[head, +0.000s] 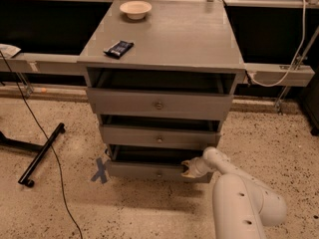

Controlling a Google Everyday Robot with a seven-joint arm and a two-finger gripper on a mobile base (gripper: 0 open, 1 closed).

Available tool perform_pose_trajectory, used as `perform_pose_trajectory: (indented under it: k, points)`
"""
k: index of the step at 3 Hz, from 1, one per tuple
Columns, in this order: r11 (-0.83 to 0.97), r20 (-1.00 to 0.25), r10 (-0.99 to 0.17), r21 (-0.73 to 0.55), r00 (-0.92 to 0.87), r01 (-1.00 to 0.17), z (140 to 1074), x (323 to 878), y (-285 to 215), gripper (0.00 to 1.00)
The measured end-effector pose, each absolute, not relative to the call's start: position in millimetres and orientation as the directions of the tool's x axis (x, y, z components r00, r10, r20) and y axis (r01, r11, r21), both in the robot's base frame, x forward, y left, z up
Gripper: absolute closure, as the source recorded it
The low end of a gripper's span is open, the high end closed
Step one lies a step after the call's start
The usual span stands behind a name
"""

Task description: Open bottom drawer

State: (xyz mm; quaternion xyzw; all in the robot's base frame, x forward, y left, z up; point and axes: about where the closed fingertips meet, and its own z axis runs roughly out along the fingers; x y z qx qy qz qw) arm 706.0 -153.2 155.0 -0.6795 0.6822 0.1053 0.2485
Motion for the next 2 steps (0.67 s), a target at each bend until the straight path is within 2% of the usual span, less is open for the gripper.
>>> perform_pose_trajectory:
  k: [1,2]
  points:
    - [0.054,-0.482,-0.875,-0.194,0.047,-0.979,157.9,706.0,-153.3,0.81]
    - [0.054,-0.482,-0.875,-0.194,0.047,-0.98,158.0,705.9,-153.4,0.76]
